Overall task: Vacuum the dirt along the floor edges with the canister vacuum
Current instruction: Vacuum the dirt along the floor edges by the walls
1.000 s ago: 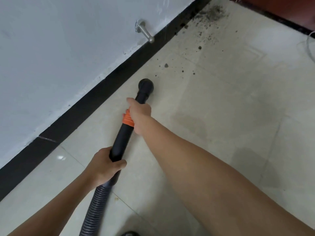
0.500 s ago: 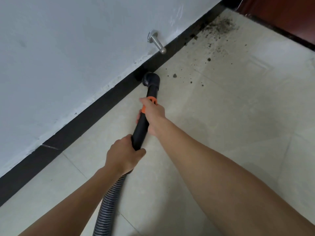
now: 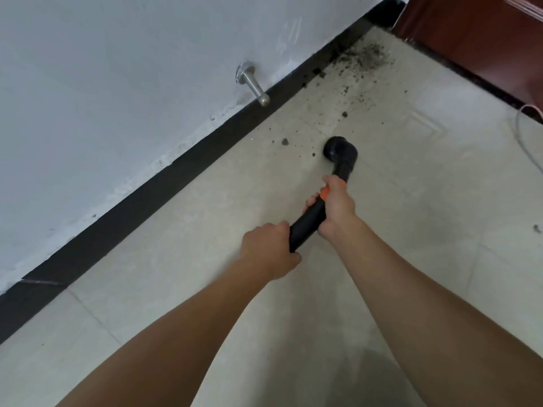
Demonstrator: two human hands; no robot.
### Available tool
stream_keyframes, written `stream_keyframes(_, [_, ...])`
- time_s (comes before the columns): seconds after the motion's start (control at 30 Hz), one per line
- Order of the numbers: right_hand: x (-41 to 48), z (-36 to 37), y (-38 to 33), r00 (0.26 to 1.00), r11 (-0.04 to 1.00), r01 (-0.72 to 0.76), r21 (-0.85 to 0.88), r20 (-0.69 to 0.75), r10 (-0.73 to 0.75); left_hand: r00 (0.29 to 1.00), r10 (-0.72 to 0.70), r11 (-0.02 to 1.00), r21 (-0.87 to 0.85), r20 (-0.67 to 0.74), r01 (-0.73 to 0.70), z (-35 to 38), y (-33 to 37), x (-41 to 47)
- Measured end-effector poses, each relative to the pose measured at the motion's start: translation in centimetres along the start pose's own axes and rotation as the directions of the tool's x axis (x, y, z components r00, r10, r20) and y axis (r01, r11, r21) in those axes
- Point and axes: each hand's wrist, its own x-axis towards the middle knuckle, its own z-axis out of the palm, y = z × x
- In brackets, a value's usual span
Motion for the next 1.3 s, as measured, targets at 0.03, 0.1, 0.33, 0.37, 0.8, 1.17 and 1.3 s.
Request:
stream_keyframes(0.03, [0.0, 0.8, 0.1, 1.0, 0.999, -0.009, -0.042, 0.02, 0.01, 1.0, -0.027, 0.999, -0.03, -0.013, 0.027, -0.1, -0.4, -0.3])
stream_keyframes(0.1, [-0.3, 2.5, 1.0, 0.998, 0.994, -0.026, -0.106, 0.052, 0.032, 0.996, -0.083, 0.995, -0.061, -0.029, 0.081, -0.2, -1.6, -1.2])
stream_keyframes(0.33, [-1.8, 6.4, 3.2, 0.983, 0.979, -0.042, -0.199, 0.165, 0.076, 0.974, -0.203, 0.978, -0.078, -0.098, 0.195, -1.0, -4.9, -2.9])
stream_keyframes(0.37, [-1.8, 6.9, 2.9, 0.982, 0.978, -0.036, -0.205, 0.174, 0.073, 0.972, -0.211, 0.976, -0.076, -0.105, 0.204, -1.3, -5.1, -2.5])
stream_keyframes(0.8, [-7.2, 9.0, 9.9, 0.954, 0.956, -0.083, -0.283, 0.255, 0.158, 0.929, -0.36, 0.911, -0.247, -0.086, 0.33, -0.8, -9.5, -10.4])
stream_keyframes(1.17, [-6.1, 5.6, 5.0, 0.998, 0.98, -0.037, -0.196, 0.035, 0.045, 0.987, -0.146, 0.948, -0.275, 0.064, 0.158, -1.1, -7.2, -5.6])
stream_keyframes(1.3, [-9.8, 7.4, 8.9, 0.978, 0.964, -0.094, -0.25, 0.156, 0.136, 0.97, -0.239, 0.928, -0.284, 0.048, 0.242, -1.9, -10.6, -10.6])
